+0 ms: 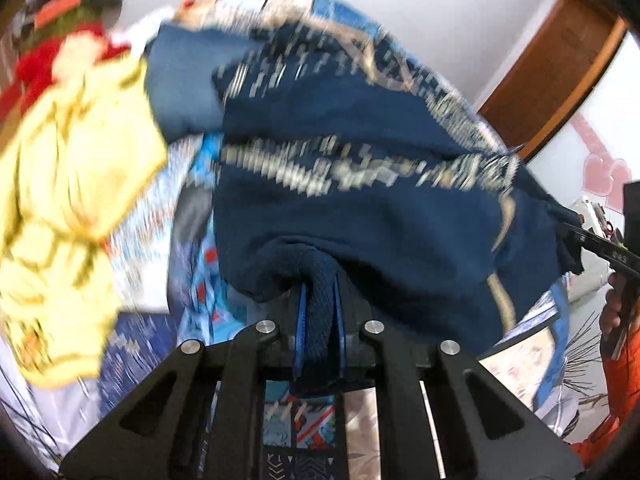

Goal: Fold large clothes

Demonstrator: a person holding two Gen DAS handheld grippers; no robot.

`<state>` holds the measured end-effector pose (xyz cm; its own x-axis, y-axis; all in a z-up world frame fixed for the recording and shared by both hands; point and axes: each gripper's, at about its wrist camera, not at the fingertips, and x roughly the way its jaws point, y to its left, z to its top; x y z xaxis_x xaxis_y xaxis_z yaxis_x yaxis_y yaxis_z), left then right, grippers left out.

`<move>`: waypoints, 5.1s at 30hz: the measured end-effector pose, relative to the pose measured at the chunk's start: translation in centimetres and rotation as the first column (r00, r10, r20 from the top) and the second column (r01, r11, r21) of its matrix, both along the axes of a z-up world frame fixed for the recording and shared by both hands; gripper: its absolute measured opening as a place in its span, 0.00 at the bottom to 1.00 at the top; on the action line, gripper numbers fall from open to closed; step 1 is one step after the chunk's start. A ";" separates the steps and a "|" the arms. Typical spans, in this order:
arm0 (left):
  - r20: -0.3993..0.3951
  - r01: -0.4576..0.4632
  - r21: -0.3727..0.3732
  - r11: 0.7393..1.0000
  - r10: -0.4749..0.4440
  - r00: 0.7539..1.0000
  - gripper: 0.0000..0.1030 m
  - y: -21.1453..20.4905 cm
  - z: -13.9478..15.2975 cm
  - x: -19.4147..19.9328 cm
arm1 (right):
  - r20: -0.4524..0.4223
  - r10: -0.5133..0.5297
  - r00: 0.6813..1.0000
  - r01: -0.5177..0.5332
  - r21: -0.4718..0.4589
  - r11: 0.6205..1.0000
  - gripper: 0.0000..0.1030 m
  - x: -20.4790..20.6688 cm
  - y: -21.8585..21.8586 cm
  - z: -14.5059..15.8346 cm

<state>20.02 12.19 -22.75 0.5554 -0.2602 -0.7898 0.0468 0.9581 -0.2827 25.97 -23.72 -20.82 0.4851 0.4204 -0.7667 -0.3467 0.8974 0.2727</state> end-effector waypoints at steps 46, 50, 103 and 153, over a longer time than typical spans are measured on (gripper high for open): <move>-0.001 -0.288 0.109 0.951 0.289 0.957 0.12 7.5 -4.0 30.4 | 0.131 -0.137 0.982 0.158 -0.169 0.973 0.11 32.5 2.7 -3.2; 0.014 -0.265 0.122 0.956 0.265 0.964 0.12 7.3 -2.4 29.9 | 0.156 -0.102 0.982 0.139 -0.250 0.958 0.11 31.6 3.9 -2.4; 0.022 -0.213 0.172 0.962 0.213 0.977 0.80 7.9 3.1 39.8 | 0.116 0.065 0.991 -0.037 -0.230 0.973 0.12 40.8 16.7 3.4; 0.058 0.175 0.245 0.954 -0.195 0.979 0.09 -6.6 -2.2 24.6 | -0.070 0.070 0.995 -0.088 -0.289 0.953 0.12 24.4 7.0 -4.0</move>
